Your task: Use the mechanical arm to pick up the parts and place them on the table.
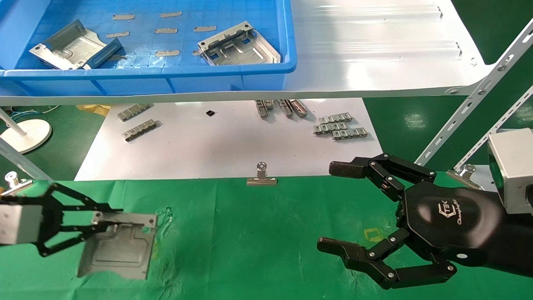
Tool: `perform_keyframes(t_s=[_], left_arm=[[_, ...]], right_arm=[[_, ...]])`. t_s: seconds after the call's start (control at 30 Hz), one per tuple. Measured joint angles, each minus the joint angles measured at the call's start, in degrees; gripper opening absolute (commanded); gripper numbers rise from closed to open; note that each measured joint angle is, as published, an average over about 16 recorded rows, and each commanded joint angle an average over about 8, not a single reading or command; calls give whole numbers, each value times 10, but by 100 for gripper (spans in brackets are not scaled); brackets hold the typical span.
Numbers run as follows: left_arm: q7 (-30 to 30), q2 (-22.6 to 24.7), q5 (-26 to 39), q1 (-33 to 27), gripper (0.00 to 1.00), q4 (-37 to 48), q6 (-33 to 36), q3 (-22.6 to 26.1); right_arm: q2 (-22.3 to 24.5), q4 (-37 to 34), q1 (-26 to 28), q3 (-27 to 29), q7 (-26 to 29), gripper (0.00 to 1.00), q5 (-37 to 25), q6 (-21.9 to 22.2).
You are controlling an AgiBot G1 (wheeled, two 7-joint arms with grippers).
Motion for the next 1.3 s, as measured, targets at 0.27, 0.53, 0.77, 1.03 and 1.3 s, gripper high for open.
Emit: perform_keyframes(t_s=[0.27,0.53,0.77,1.03,1.3], left_arm=[[43,21,-25,49,90,42,-37,-8],[53,35,-33,62,100,70,-38,-9],[61,45,-38,61,100,95,-19,-9],[27,54,-72,61,100,122,23,-18],[-49,60,-133,74,100,137,60,-28]], right_arm=[[0,0,0,0,0,100,0,0],[0,0,0,0,0,100,0,0],[0,0,0,0,0,100,0,0],[0,0,0,0,0,100,0,0],[0,0,0,0,0,100,0,0]])
